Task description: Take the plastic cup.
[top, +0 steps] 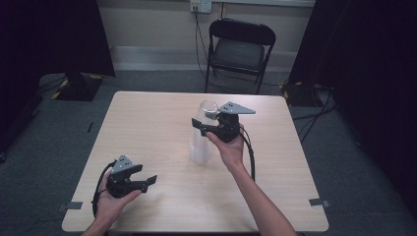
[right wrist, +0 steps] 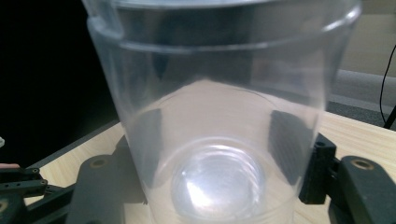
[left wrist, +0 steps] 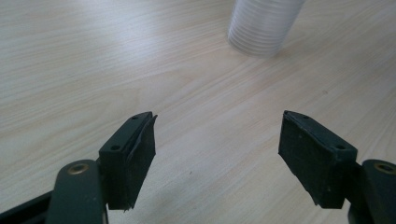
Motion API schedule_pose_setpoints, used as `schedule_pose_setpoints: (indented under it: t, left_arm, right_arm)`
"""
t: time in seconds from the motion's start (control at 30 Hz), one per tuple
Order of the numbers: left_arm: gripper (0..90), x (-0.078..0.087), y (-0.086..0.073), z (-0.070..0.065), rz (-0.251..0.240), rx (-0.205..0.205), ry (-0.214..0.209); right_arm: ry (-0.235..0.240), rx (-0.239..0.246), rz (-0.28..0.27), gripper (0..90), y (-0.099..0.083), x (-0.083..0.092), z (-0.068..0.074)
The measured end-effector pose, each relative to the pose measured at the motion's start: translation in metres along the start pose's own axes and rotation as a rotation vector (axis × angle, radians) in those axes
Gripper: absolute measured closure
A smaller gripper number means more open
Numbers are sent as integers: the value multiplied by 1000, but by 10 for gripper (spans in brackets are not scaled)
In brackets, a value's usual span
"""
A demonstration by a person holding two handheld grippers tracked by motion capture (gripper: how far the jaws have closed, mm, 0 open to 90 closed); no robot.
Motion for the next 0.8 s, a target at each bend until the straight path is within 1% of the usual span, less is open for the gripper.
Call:
schedule_pose_setpoints:
  t: [0.1, 0.13, 0.2, 0.27, 0.33, 0.37, 0.4, 0.43, 0.5, 0.57, 0.73, 0.77, 0.8]
  left_arm:
    - [277, -1, 1, -1, -12, 11, -2]
    - [278, -1, 1, -2, -12, 11, -8]
    - [279, -2, 1, -4, -13, 9, -13]
    - [279, -1, 1, -5, -14, 4, -17]
    - [280, -1, 1, -5, -15, 7, -21]
    - [281, -1, 2, -6, -15, 5, -26]
    - [285, -2, 2, -6, -17, -3, -18]
    - [285, -2, 2, -6, -17, -3, -18]
    - [285, -3, 2, -8, -14, -9, -34]
    - [283, -4, 3, -9, -17, -24, -36]
    - [266, -4, 4, -9, -11, -21, -25]
    - [267, -3, 4, -9, -10, -13, -26]
    - [267, -3, 4, -9, -11, -13, -25]
  right_arm:
    - [10, -4, -2, 358, 1, 2, 0]
    - [25, -8, -11, 358, 2, 4, 1]
    - [24, -6, -9, 358, 2, 5, 1]
    - [27, -2, -18, 358, 4, 9, 2]
    - [13, 7, -16, 357, 6, 12, 3]
    - [14, 4, -19, 357, 7, 15, 3]
    - [12, -2, -17, 357, 7, 19, 2]
    - [12, -2, -17, 357, 7, 19, 2]
    - [14, -3, -21, 358, 8, 24, 1]
    - [11, -4, -19, 358, 9, 29, 1]
    - [13, -3, -21, 359, 13, 43, -3]
    - [6, -5, -19, 359, 13, 50, -5]
    - [6, -5, -19, 359, 13, 50, -5]
Point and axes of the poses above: each handheld gripper's, and its own axes: x roughly backward along the jaws, y roughly out of its top, z roughly to its left, the point moved 2 cm from there along -x, roughly forward along the jaws, and after that the axes turned 7 degrees about -z, right-handed, at the moved point
